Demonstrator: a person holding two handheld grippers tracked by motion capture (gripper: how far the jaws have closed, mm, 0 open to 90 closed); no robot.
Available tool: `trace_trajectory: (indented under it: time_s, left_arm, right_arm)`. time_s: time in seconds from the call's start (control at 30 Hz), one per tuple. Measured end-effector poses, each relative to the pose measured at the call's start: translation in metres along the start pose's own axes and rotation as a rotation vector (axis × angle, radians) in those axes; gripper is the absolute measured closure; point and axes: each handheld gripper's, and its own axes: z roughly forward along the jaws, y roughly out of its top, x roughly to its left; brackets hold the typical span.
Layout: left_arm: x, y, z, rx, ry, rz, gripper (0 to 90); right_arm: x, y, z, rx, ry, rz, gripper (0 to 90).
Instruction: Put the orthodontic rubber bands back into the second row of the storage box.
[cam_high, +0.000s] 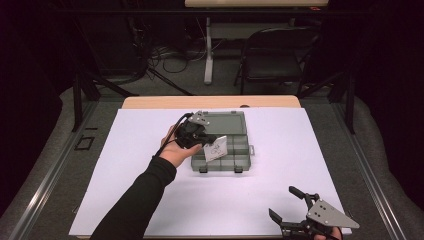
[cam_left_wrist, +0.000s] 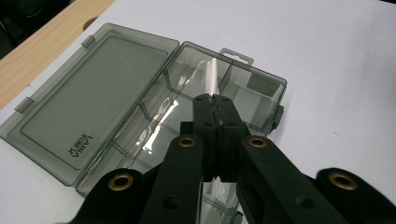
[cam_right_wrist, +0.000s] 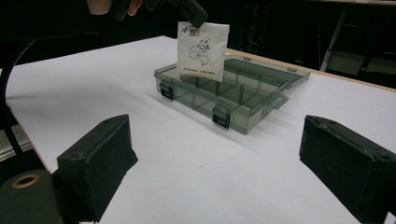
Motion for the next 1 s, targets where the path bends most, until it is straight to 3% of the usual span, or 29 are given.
trace_trajectory:
  time_s: [0.4,0.53,0.63,1.0]
  left_arm:
    - [-0.004,0.001,0.017,0.024,-0.007,0.023,89.6]
    - [-0.006,0.000,0.022,0.040,-0.014,0.030,89.6]
    - [-0.007,0.000,0.024,0.045,-0.019,0.033,89.6]
    - [-0.009,-0.007,0.035,0.062,-0.042,0.019,89.6]
  right_arm:
    - [0.000,0.001,-0.002,0.016,0.007,-0.006,9.1]
    - [0.001,0.000,0.001,-0.019,-0.003,0.000,9.1]
    - [0.000,0.000,-0.001,0.007,0.005,-0.003,9.1]
    - [0.001,0.000,0.000,-0.007,0.001,-0.004,9.1]
